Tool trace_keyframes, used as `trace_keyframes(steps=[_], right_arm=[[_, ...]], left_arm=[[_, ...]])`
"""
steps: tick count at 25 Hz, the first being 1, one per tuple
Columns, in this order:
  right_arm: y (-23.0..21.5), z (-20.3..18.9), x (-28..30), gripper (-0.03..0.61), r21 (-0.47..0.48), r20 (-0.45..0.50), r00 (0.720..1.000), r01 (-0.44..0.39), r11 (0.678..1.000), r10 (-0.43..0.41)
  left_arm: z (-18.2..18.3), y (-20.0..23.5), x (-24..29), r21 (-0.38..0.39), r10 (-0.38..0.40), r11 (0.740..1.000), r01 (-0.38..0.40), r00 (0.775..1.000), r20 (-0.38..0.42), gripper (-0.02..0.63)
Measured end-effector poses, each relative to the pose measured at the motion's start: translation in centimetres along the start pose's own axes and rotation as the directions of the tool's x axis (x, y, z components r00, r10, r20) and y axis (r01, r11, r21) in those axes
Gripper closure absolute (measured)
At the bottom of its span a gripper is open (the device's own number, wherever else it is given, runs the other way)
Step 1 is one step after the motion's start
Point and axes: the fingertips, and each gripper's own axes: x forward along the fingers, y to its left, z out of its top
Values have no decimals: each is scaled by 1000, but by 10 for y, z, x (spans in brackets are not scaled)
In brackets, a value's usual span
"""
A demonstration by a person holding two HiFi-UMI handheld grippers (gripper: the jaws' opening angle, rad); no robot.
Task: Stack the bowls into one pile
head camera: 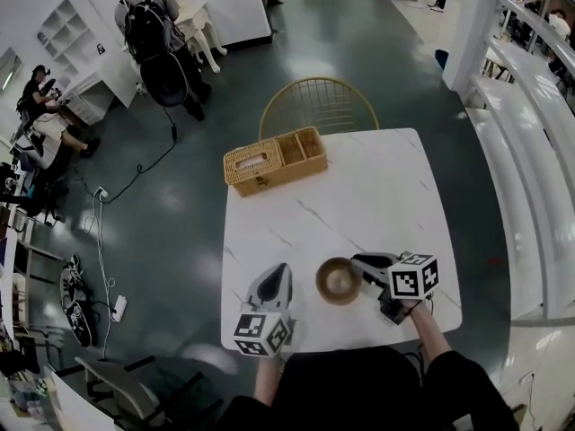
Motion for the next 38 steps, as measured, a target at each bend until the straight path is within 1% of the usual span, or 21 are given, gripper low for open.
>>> trace_keyframes(steps=[2,7,10,13,16,20,23,26,32,35,38], right_arm=[[6,10,-8,535,-2,46,999,-15,1000,15],[15,33,-33,543,-25,154,988,-16,1000,20],[22,46,-51,549,-43,217,976,-9,999,18],[30,55,-68,551,-60,262,965,-17,998,32],[37,68,-88,555,-85,326,945,-7,996,35],[46,82,-110,557,-146,388,921,21,989,37],[49,89,-127,560,-189,423,906,64,980,22],[51,95,-143,561,-210,468,884,110,971,1],[49,98,-166,565,-196,543,839,160,967,-29],[47,97,-172,565,-190,557,829,188,963,-52],[46,98,-175,565,-204,565,822,227,952,-75]], left_arm=[[5,-2,-3,6,-6,1000,6,1000,9,600],[18,-10,-9,29,-26,999,25,999,38,600],[30,-15,-14,49,-37,998,34,997,61,600],[41,-22,-17,59,-55,997,50,995,85,600],[55,-29,-18,73,-72,995,64,991,110,600],[68,-37,-18,127,-87,989,71,988,125,600],[75,-46,-17,164,-97,984,75,987,132,600],[82,-49,-22,182,-99,981,71,984,146,600],[84,-49,-28,183,-80,982,50,984,158,600],[86,-49,-32,179,-74,983,45,985,157,600],[86,-48,-35,177,-66,984,37,985,160,600]])
